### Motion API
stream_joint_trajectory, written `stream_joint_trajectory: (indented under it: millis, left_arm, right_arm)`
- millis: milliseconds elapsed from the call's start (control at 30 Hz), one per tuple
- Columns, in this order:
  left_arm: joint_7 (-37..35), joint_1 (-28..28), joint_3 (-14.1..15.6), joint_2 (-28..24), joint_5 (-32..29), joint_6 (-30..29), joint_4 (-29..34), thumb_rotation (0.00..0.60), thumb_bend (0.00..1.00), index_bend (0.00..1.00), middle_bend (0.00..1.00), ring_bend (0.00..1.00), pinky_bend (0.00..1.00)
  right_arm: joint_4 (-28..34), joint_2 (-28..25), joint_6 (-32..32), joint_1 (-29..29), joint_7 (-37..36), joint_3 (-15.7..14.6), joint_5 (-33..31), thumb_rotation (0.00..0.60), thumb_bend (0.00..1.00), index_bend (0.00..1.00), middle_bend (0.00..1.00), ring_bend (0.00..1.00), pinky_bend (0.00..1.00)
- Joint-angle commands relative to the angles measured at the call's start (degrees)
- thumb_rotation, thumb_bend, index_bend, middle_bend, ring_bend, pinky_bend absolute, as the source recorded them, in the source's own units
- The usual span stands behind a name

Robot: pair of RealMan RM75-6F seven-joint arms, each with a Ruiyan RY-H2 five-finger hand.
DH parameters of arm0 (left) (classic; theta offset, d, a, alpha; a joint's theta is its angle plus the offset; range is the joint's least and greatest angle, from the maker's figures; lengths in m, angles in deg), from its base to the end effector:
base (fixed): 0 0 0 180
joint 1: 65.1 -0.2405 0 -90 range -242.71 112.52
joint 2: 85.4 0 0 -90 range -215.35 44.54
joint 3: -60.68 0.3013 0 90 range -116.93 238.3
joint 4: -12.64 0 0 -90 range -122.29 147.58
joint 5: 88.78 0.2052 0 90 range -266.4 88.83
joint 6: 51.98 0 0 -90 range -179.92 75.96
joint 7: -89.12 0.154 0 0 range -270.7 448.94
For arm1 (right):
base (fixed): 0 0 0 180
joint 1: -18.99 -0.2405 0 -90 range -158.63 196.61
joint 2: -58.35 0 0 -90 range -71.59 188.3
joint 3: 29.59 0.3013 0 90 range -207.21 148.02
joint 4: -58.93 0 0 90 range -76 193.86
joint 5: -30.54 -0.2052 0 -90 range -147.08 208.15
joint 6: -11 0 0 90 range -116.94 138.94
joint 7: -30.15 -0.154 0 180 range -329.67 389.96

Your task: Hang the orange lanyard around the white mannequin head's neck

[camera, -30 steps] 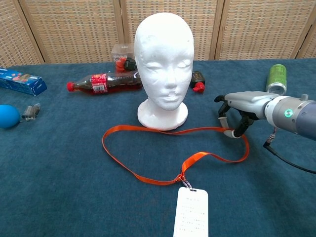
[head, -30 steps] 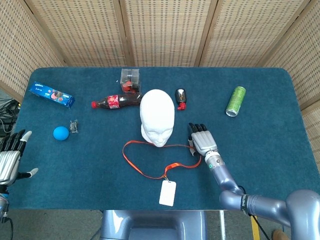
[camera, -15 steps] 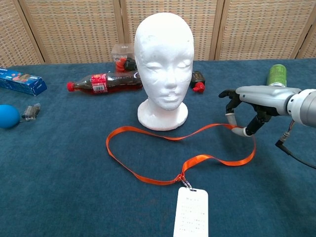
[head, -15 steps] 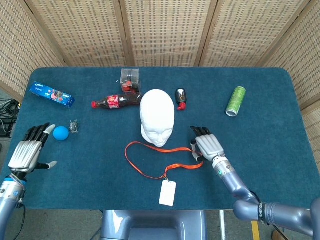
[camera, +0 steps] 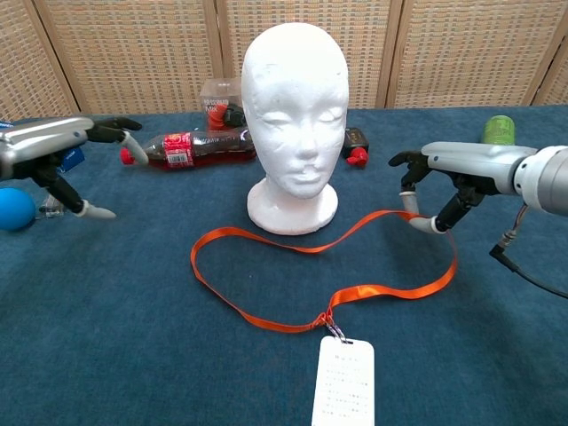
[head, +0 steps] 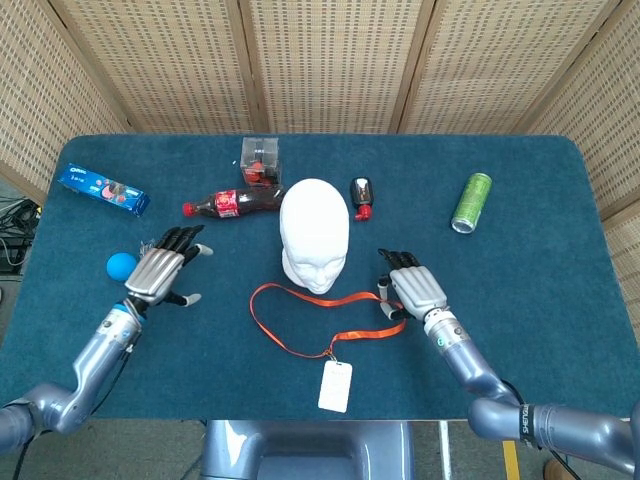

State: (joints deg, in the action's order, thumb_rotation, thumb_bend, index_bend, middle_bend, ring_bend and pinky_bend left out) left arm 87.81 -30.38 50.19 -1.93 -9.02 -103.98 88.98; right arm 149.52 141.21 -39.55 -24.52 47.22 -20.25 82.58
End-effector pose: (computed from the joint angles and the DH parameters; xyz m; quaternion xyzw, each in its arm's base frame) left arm -0.2487 0.3787 0.0270 -0.7260 -0.4034 -0.3804 0.4067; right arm -0.1952 -0.3809 0.0043 0.7150 -0.4733 0.3308 0.3940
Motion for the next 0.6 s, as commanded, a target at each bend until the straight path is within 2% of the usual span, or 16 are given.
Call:
stream_joint_trajectory:
  millis: [33,167,467,600]
  left_arm:
    - [-1.9,2.9,-0.3,4.2,0.2,2.6,-3.7,0.600,0.24,0.32,0.00,0.00,0.00]
    - [-3.4,5.5,-0.3,8.5,-0.2,4.7,-8.4,0.600,0.26,0.35,0.00,0.00,0.00]
    - [-6.4,9.0,0.2,13.8,-0.4,8.0,-13.7,0.600,0.26,0.39,0.00,0.00,0.00]
    - [-7.0,10.1,0.5,16.1,-0.3,8.4,-16.8,0.600,0.32,0.40,0.00,0.00,0.00]
  right_arm:
    - [0.0,-0.1,0.3,-0.3,-0.1,0.4,-0.8,0.600,0.66,0.69,0.00,0.00,0.00]
    - [-0.3,-0.2,0.6,-0.6,0.2,0.5,-1.9,0.600,0.66,0.69,0.00,0.00,0.00]
    - [-1.0,0.2,1.8,-1.5,-0.1,1.2,-3.8,0.600,0.66,0.69,0.00,0.00,0.00]
    - [-1.2,0.3,2.1,-1.9,-0.2,1.4,-4.2,0.600,0.66,0.69,0.00,0.00,0.00]
